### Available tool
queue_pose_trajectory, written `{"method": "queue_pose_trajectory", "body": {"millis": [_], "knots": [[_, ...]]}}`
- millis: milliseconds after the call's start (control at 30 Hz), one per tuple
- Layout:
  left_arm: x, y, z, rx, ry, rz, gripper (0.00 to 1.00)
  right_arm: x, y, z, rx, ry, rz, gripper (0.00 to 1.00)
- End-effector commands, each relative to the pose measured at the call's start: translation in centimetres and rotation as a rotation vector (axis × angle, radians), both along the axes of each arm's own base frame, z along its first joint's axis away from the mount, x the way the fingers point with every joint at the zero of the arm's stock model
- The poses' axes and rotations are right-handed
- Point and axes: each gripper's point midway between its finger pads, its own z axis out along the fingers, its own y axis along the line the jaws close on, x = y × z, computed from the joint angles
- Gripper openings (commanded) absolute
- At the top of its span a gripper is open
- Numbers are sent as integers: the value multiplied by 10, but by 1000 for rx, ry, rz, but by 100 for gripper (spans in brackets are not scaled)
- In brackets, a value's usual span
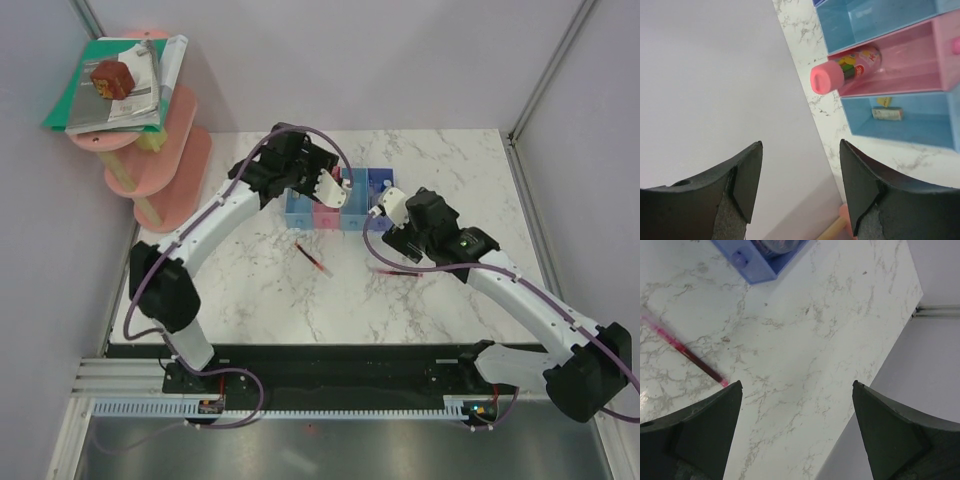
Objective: Sort the stationery into containers
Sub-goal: Pick up the pen from the center of the board.
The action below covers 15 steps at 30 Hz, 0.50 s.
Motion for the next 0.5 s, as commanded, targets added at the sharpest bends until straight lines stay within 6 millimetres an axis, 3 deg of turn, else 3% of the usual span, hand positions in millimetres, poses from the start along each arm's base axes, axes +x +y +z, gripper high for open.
{"method": "queue_pose_trajectory", "body": {"millis": [0,67,100,167,200,300,467], "knots": [[-80,22,-23,41,159,-99,70,-23,7,-15,-35,110,172,98],[-110,32,-32,65,174,-139,69,-33,8,-29,-72,141,259,97],[-132,43,-65,115,240,-164,69,-40,7,-39,-90,173,290,97],[-159,48,-81,118,286,-196,68,-47,9,-48,-128,213,372,96],[-177,54,-105,127,364,-197,68,-54,10,-56,-131,251,403,96],[-202,59,-136,104,507,-156,63,-58,12,-72,-161,313,459,94],[-200,55,-163,50,551,-86,57,-53,14,-94,-191,398,525,91]]}}
